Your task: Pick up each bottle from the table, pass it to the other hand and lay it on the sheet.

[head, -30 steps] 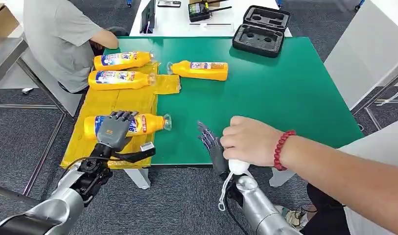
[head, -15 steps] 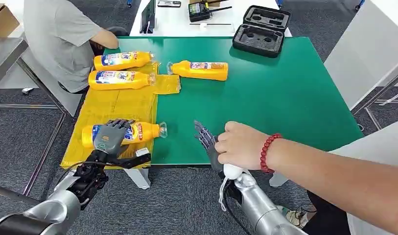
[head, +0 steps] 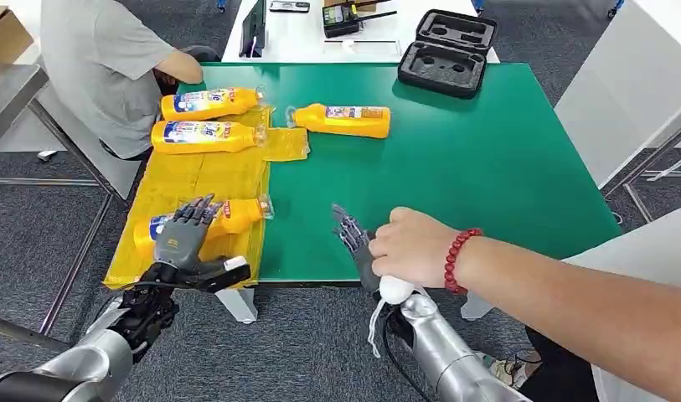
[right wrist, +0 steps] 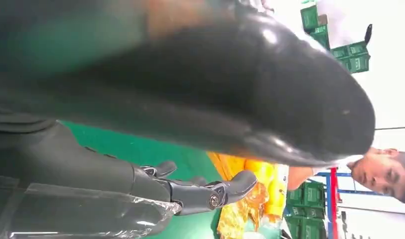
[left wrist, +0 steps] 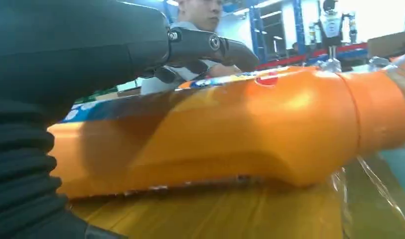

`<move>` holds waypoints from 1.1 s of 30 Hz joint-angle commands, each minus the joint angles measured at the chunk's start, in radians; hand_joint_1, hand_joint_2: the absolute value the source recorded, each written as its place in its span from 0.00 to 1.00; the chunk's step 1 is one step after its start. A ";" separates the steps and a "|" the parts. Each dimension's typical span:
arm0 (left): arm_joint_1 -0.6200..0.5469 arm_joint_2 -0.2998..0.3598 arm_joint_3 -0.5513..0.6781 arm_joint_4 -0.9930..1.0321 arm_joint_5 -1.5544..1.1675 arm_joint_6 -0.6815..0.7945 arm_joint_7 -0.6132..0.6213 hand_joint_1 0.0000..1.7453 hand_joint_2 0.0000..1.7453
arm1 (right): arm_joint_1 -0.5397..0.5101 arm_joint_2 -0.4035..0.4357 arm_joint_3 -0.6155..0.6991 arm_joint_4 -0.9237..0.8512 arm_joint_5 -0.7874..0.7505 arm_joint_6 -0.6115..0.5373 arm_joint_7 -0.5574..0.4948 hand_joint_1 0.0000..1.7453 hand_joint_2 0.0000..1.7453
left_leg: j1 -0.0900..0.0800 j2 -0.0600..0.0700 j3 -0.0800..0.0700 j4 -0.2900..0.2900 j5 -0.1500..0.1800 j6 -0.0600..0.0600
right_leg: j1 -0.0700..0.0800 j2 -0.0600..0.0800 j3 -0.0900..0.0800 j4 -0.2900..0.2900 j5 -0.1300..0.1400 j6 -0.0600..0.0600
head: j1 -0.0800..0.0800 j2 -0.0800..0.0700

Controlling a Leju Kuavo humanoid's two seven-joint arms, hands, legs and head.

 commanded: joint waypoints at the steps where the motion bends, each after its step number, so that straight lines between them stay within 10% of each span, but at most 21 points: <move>1: -0.029 0.007 0.010 0.050 -0.008 -0.013 -0.005 0.00 0.00 | -0.049 -0.009 0.025 0.060 -0.003 0.000 0.002 0.00 0.00 | 0.002 0.001 0.002 0.001 -0.002 -0.002 | 0.002 0.001 0.003 0.000 -0.001 -0.002 | 0.000 0.000; 11: -0.032 -0.001 0.015 0.041 -0.023 0.056 -0.057 0.00 0.00 | -0.054 -0.010 0.026 0.070 -0.005 -0.003 0.002 0.00 0.00 | 0.003 0.001 0.004 0.001 -0.003 -0.003 | 0.003 0.001 0.005 0.000 -0.002 -0.003 | 0.000 0.000; 21: 0.057 -0.135 0.242 -0.149 0.183 0.071 -0.378 0.00 0.00 | -0.022 -0.007 0.002 0.062 -0.002 -0.029 0.002 0.00 0.00 | 0.002 -0.001 0.005 0.000 -0.002 -0.002 | 0.002 -0.001 0.006 -0.001 -0.002 -0.002 | 0.000 0.000; 33: 0.127 -0.153 0.187 -0.355 0.232 0.071 -0.378 0.00 0.00 | 0.010 -0.016 -0.014 0.034 0.008 -0.040 0.002 0.00 0.00 | 0.001 0.000 0.003 0.000 -0.001 -0.002 | 0.002 -0.001 0.003 -0.001 -0.001 -0.002 | 0.000 0.000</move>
